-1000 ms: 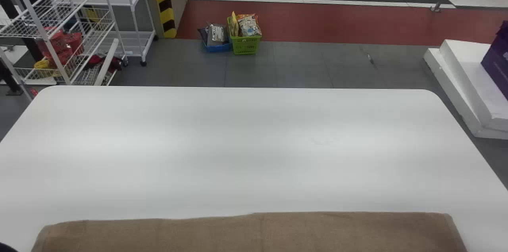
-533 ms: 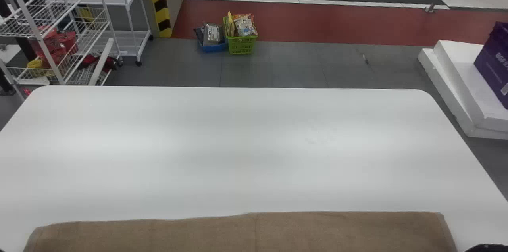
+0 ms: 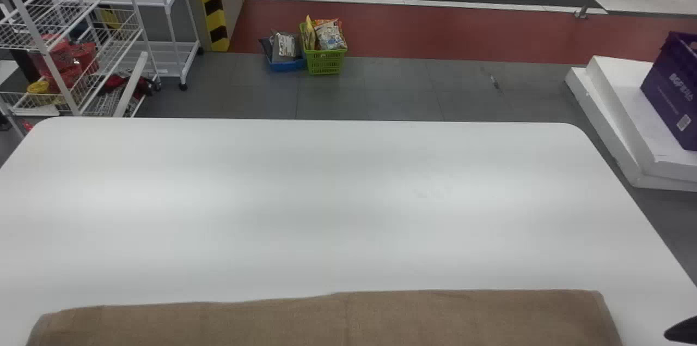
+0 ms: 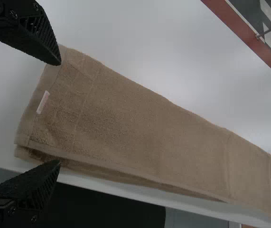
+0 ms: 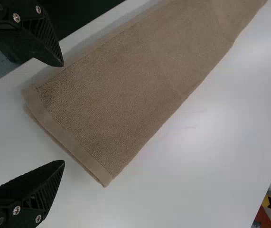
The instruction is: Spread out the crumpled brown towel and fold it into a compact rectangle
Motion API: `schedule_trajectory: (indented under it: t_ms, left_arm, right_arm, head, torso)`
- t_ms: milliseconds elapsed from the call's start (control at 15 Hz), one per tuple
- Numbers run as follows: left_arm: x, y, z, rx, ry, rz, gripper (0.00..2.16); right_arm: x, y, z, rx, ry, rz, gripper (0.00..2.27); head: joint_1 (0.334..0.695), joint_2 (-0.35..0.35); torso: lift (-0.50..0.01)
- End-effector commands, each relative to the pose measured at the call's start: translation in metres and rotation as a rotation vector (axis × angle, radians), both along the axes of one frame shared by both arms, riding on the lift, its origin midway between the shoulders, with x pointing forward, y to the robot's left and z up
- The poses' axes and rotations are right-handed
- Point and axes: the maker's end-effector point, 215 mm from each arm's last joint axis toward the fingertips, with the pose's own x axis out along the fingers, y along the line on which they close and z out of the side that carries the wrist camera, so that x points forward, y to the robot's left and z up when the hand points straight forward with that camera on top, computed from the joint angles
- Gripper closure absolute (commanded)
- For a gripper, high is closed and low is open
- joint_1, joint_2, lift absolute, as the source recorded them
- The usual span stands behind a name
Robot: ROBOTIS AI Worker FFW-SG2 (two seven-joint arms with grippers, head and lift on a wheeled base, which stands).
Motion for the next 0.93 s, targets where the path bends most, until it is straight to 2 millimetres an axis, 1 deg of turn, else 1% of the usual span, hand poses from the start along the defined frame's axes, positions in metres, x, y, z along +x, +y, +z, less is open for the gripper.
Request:
schedule_trajectory:
  t_ms: [0,133,400,667,800,867]
  left_arm:
    - [0.000,-0.001,0.001,-0.001,-0.003,0.001,0.08]
    - [0.003,-0.001,0.003,-0.004,-0.015,0.006,0.08]
    - [0.003,-0.005,0.002,-0.015,-0.012,0.012,0.08]
    - [0.003,-0.010,0.000,-0.022,-0.009,0.003,0.08]
    - [0.003,-0.010,0.000,-0.023,-0.010,0.003,0.08]
    - [0.003,-0.010,-0.001,-0.024,-0.008,0.004,0.08]
  right_arm:
    - [0.002,-0.001,0.002,0.019,-0.003,-0.027,0.08]
    - [0.011,-0.005,0.003,0.055,0.003,-0.092,0.10]
    - [0.028,-0.023,-0.006,0.132,0.027,-0.206,0.17]
    - [0.034,-0.020,-0.025,0.239,0.058,-0.254,0.22]
    - [0.036,-0.013,-0.024,0.275,0.051,-0.251,0.23]
    - [0.038,-0.012,-0.025,0.281,0.051,-0.251,0.29]
  head:
    - [0.695,-0.073]
    - [0.695,-0.075]
    - [0.695,-0.100]
    - [0.695,-0.132]
    - [0.695,-0.134]
    - [0.695,-0.132]
  torso:
    - [-0.127]
    - [-0.127]
    - [-0.127]
    - [-0.127]
    - [-0.127]
    - [-0.127]
